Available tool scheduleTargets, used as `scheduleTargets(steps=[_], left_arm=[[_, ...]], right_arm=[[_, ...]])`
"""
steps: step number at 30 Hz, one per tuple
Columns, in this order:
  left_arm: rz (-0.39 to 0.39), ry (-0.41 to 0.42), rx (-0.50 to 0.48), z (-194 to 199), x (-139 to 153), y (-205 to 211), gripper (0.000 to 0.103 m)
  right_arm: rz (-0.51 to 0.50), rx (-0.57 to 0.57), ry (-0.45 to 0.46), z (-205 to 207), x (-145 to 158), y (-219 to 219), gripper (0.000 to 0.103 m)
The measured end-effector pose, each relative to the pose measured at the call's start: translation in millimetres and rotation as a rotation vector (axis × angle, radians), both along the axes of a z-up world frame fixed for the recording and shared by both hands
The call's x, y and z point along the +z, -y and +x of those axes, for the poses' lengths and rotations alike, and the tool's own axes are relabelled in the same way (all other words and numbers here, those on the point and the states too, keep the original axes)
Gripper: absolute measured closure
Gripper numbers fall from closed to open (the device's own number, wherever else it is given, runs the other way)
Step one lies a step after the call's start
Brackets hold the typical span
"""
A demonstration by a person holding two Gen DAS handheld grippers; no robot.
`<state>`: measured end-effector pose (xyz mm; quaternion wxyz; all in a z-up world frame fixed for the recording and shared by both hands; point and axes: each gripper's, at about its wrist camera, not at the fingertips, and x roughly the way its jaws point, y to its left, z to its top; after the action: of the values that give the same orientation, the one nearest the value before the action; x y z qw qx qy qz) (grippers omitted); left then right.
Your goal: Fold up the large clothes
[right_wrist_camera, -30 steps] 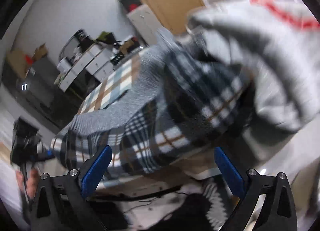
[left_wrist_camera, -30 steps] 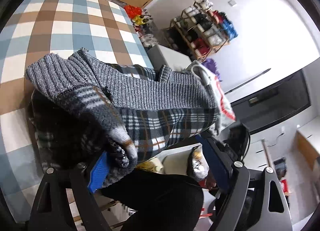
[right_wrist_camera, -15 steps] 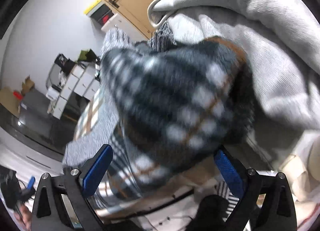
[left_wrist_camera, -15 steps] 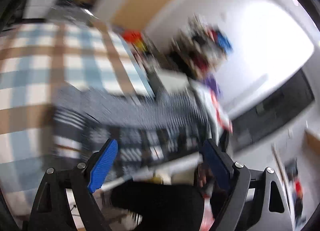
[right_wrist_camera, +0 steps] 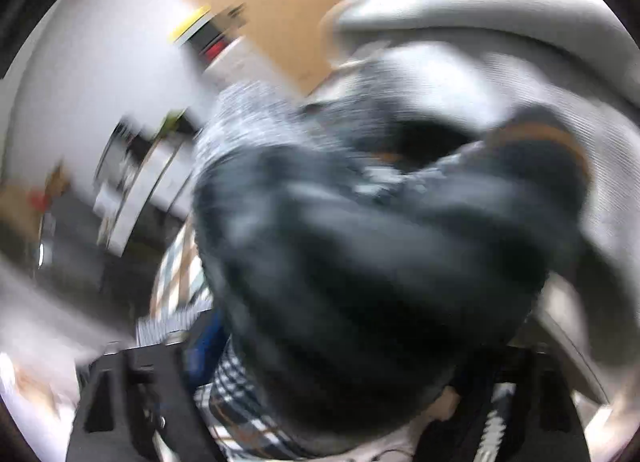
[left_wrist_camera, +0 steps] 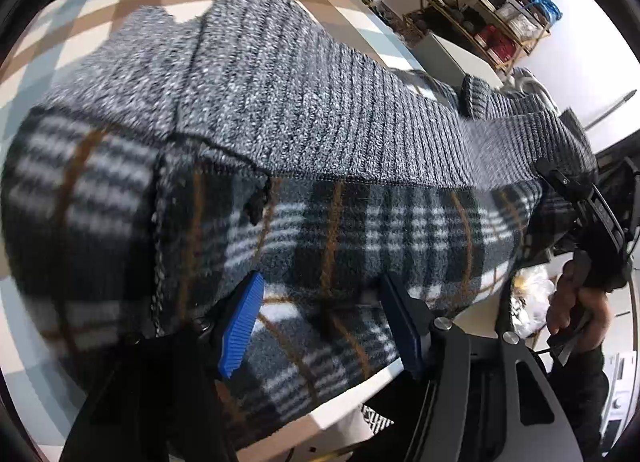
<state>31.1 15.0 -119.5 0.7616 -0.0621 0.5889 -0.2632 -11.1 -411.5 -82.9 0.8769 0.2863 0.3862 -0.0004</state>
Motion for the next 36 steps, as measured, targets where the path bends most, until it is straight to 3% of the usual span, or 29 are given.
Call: scheduleTargets(steps=[1, 3, 4, 8, 9, 12, 14, 17, 19, 21, 22, 23, 25, 28, 31, 36], left_arm=[[-0.005, -0.001, 0.01, 3, -1, -5, 0.048], [0.012, 0.01, 0.049, 9, -2, -17, 0.063], [0.014, 0.013, 0.059, 6, -1, -22, 0.065], [-0.037, -0.011, 0.126, 12, -4, -50, 0.073], [-0.035, -0.014, 0.141, 12, -6, -55, 0.083], [-0.058, -0.044, 0.159, 11, -12, -67, 0.099], [-0.085, -0.062, 0.169, 5, -7, -68, 0.1], [-0.068, -0.039, 0.153, -2, 4, -62, 0.1], [-0.072, 0.0, 0.144, -6, 15, -60, 0.097], [-0.124, 0.063, 0.114, -15, 33, -56, 0.089], [-0.15, 0.087, 0.104, -17, 39, -56, 0.084], [-0.192, 0.129, 0.096, -23, 50, -54, 0.068], [-0.273, 0.202, 0.085, -30, 68, -50, 0.021], [-0.325, 0.251, 0.066, -28, 79, -32, 0.018], [-0.278, 0.209, 0.05, -11, 69, -13, 0.018], [-0.168, 0.122, 0.107, 5, 37, -23, 0.018]], right_arm=[[-0.052, 0.033, 0.012, 7, 7, -14, 0.037], [-0.122, 0.069, 0.024, 19, 17, -33, 0.058], [-0.131, 0.075, 0.025, 27, 22, -39, 0.061], [-0.042, 0.037, -0.013, 49, 20, -33, 0.072], [-0.031, 0.026, -0.011, 50, 19, -30, 0.073], [-0.048, 0.015, 0.039, 48, 19, -25, 0.074], [0.009, -0.012, 0.032, 47, 7, -20, 0.073], [0.127, -0.076, -0.088, 43, -24, -6, 0.055], [0.201, -0.105, -0.105, 27, -37, 5, 0.049], [0.212, -0.099, -0.099, 12, -35, 9, 0.029], [0.208, -0.096, -0.09, 0, -32, 11, 0.024], [0.211, -0.092, -0.074, -7, -29, 13, 0.021], [0.221, -0.08, -0.05, -21, -23, 18, 0.016], [0.208, -0.095, -0.006, -37, -21, 27, 0.003], [0.199, -0.098, -0.016, -24, -30, 30, 0.002], [0.302, -0.096, -0.044, 13, -45, 23, 0.001]])
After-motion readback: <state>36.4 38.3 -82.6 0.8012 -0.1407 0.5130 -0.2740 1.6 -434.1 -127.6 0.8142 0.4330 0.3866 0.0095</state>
